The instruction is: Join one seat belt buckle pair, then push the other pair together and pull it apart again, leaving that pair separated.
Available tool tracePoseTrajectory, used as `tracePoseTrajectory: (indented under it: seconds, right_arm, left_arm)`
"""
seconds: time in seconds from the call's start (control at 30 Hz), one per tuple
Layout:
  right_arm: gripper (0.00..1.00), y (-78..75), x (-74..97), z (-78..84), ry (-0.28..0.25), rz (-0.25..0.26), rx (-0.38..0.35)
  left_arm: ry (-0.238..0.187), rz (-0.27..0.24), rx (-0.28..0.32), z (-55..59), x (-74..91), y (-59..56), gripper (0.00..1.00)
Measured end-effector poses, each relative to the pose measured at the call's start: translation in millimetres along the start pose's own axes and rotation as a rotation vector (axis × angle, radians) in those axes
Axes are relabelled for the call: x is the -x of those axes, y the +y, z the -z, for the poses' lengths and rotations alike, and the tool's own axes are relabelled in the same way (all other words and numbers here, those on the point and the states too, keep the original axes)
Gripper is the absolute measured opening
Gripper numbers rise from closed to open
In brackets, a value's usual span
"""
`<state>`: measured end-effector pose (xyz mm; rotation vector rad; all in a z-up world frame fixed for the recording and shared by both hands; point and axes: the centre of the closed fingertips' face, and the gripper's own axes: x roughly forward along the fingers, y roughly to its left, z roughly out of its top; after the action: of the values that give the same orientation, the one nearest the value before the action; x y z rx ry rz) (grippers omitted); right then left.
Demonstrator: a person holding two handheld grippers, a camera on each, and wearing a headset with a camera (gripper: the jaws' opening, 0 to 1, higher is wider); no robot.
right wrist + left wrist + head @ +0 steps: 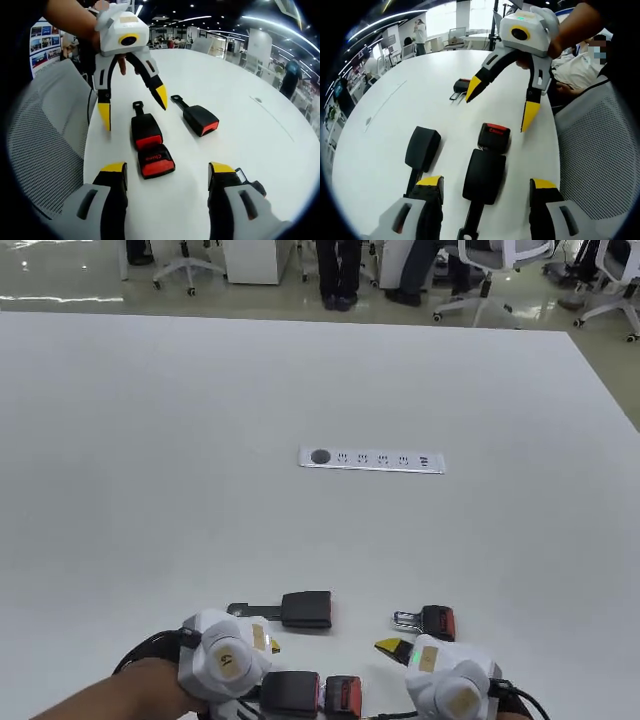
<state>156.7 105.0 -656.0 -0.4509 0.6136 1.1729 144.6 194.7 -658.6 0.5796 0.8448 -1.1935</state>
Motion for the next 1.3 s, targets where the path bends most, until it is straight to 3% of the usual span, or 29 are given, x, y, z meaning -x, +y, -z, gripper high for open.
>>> tracePoseTrajectory:
  seconds: [0.2,0.27,0.4,0.53,0.6,0.7,0.93,0.97,1.3]
  right_arm:
    - [0.65,-21.9,21.7,3.1,-0.008,0.025,0.006]
    - [0.66,-28.6,26.9,1.9,-0.015,0.042,0.004]
    - [0.67,-39.9,43.2,-5.6,-0.044,0.074,-0.023]
    - [0.68,-51.5,50.8,-4.2,-0.048,0.086,-0.034]
    - [0.69,-56.4,54.3,-3.4,-0.048,0.087,-0.043]
    - [0.7,-66.0,58.6,-0.2,-0.05,0.101,-0.047]
    - [0.72,-86.7,61.6,6.3,-0.056,0.094,-0.077]
    - [0.72,-90.9,61.9,6.5,-0.057,0.094,-0.082]
    - [0.71,-109.1,58.9,17.9,-0.031,0.064,-0.087]
  left_arm:
    - [-0.031,-0.023,0.027,-8.5,9.3,9.3,0.75]
    - [-0.043,-0.032,0.033,-16.5,14.9,9.3,0.75]
    - [-0.11,-0.053,0.073,-35.6,23.5,18.8,0.76]
    - [-0.116,-0.07,0.08,-42.0,27.8,30.3,0.78]
    - [-0.153,-0.094,0.079,-49.2,29.8,40.7,0.78]
    - [-0.166,-0.1,0.087,-57.7,30.0,44.7,0.79]
    - [-0.155,-0.119,0.06,-65.1,30.6,59.2,0.74]
    - [-0.159,-0.115,0.068,-63.5,30.9,66.3,0.74]
    - [-0.12,-0.085,0.057,-58.5,17.5,78.8,0.76]
